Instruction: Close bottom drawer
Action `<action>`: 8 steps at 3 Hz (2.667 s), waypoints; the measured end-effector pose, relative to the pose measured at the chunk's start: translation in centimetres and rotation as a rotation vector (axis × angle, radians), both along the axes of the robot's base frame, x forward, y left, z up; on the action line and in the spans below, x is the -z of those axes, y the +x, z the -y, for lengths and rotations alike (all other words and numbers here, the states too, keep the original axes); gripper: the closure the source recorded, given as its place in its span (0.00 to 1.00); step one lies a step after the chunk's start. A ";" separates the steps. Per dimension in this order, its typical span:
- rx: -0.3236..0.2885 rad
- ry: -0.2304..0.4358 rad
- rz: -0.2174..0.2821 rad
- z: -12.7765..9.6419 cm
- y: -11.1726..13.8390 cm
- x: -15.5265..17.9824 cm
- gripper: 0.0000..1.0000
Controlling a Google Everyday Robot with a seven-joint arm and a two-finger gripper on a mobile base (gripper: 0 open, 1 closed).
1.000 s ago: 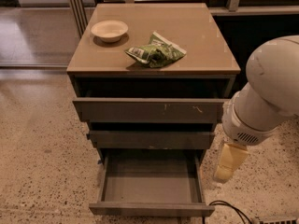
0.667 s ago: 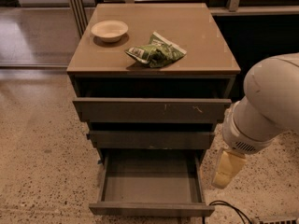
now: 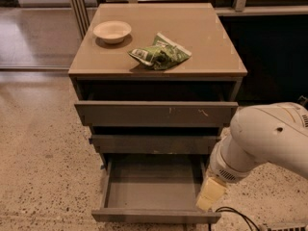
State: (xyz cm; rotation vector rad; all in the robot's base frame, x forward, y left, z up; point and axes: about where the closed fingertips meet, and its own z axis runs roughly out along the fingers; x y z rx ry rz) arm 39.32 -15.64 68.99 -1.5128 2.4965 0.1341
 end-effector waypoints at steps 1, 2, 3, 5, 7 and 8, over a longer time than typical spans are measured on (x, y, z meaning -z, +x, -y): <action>-0.024 0.111 -0.077 -2.6 -1.4 5.1 0.00; -0.024 0.111 -0.077 -2.6 -1.4 5.1 0.00; 0.006 0.153 -0.089 -3.1 -1.6 7.7 0.00; 0.089 0.226 -0.129 -5.9 -1.6 17.4 0.00; 0.166 0.240 -0.104 -7.6 -1.5 22.1 0.00; 0.162 0.258 -0.109 -8.0 -1.8 24.7 0.00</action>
Offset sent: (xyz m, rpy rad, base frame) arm -0.0244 0.0319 -0.0779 0.1252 0.1038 0.0377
